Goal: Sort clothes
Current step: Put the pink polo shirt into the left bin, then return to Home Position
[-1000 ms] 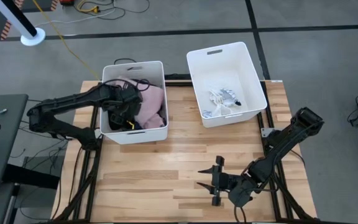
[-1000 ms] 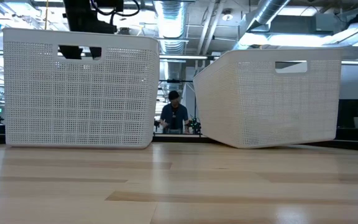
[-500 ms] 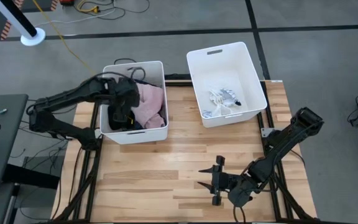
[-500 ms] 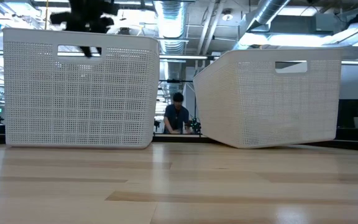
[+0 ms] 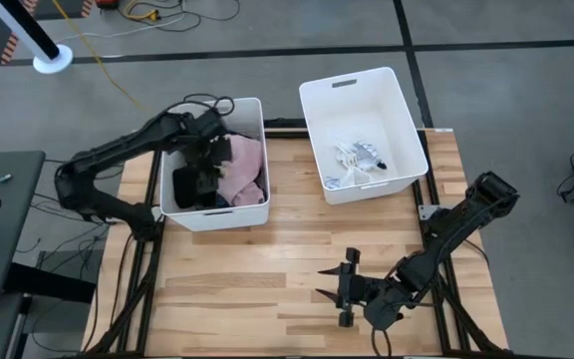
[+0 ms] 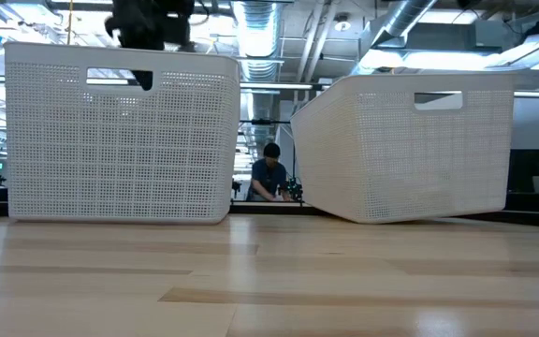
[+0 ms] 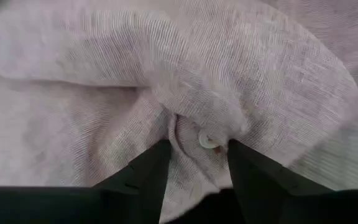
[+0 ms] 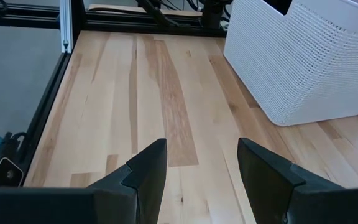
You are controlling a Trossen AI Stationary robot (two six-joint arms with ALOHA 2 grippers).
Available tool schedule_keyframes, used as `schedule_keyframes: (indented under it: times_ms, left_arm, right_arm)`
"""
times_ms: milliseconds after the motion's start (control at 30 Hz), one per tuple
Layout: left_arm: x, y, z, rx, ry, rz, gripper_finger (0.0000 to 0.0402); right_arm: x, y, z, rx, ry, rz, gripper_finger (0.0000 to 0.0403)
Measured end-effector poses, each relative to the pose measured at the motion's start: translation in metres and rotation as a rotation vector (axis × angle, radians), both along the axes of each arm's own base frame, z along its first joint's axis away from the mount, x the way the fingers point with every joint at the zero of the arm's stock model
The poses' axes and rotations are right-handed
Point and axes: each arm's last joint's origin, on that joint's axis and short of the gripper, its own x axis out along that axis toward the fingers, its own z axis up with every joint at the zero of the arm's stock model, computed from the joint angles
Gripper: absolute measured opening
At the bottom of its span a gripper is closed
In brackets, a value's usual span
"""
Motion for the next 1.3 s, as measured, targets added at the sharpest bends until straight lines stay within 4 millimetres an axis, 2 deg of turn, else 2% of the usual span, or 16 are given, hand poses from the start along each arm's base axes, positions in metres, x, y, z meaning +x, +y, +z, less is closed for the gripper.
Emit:
schedule_keyframes:
  times_ms: [233, 400, 500, 600, 700, 867, 1067, 1300]
  left_arm:
    - [0.028, 0.027, -0.045, -0.062, 0.084, 0.016, 0.0158]
    - [0.044, 0.037, -0.076, -0.126, 0.187, 0.016, 0.0157]
    - [0.048, 0.040, -0.086, -0.145, 0.218, 0.017, 0.0157]
    - [0.047, 0.039, -0.085, -0.143, 0.220, 0.019, 0.0157]
    - [0.043, 0.037, -0.072, -0.125, 0.205, 0.030, 0.0157]
    - [0.030, 0.029, -0.029, -0.030, 0.091, 0.051, 0.0157]
    - [0.007, 0.009, 0.023, 0.121, -0.099, 0.072, 0.0157]
    - [-0.016, -0.020, 0.070, 0.241, -0.392, 0.064, 0.0157]
  right_arm:
    - [0.000, 0.001, 0.000, 0.005, -0.001, 0.000, 0.0209]
    - [-0.003, 0.003, 0.000, 0.008, -0.002, 0.010, 0.0209]
    - [-0.004, 0.005, 0.000, 0.008, -0.002, 0.015, 0.0209]
    - [-0.006, 0.007, 0.000, 0.008, -0.002, 0.022, 0.0209]
    - [-0.006, 0.007, 0.000, 0.008, -0.002, 0.025, 0.0209]
    - [-0.006, 0.007, 0.000, 0.006, 0.000, 0.025, 0.0209]
    - [-0.006, 0.007, 0.000, 0.001, 0.001, 0.027, 0.0209]
    - [-0.006, 0.007, 0.000, -0.005, 0.002, 0.030, 0.0209]
